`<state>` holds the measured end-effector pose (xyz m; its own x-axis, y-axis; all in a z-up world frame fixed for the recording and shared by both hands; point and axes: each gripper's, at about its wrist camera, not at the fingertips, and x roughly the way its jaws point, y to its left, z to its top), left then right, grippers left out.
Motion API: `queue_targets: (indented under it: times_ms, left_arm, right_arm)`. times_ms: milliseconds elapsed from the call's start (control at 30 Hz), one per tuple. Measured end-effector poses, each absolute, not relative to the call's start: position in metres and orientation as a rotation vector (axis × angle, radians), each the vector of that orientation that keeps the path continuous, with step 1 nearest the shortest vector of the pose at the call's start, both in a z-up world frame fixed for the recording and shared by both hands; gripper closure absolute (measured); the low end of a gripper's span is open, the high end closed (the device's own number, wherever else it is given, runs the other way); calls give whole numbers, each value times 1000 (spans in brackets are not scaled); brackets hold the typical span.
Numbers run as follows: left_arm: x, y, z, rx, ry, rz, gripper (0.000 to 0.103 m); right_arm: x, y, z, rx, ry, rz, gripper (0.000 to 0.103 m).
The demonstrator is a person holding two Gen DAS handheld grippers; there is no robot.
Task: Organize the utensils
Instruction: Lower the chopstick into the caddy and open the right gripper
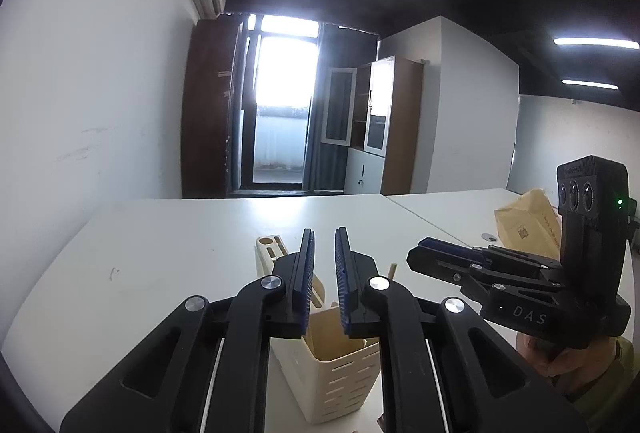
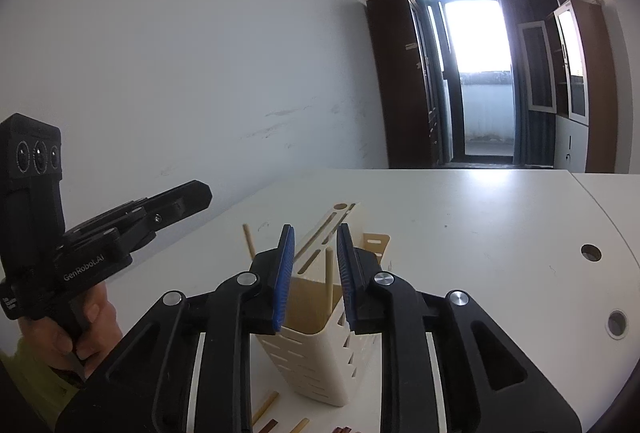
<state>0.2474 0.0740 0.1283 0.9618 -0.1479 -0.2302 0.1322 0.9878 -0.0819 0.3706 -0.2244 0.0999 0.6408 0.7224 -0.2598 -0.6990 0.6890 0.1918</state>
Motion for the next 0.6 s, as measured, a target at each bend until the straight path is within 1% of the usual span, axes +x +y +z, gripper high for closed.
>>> queue_targets:
  times_ms: [67, 167, 267, 300, 367, 433, 500, 600]
  left_arm:
    - [244, 76, 129, -71, 233, -142, 90]
    - [237, 76, 128, -70, 230, -139, 85]
    - [232, 78, 127, -71, 238, -117, 80]
    - [231, 79, 125, -70, 245, -102, 77]
    - [227, 79, 121, -71, 264, -102, 73]
    - [223, 79, 118, -69, 272, -105, 72]
    - [219, 78, 114, -67, 293, -88, 67]
    - [217, 76, 106, -67, 341, -51, 65]
  right_arm:
    - [368, -225, 99, 76, 333, 812, 81]
    - [363, -226, 100, 64, 333, 805, 81]
    - [356, -228, 97, 58, 341, 803, 75]
    - [352, -230, 95, 55, 339, 797, 72]
    - [343, -233, 91, 34, 325, 758, 71]
    - [335, -236, 87, 21, 324, 744, 69]
    - [328, -238, 82, 18, 334, 738, 66]
    - [320, -240, 74, -4, 339, 698, 63]
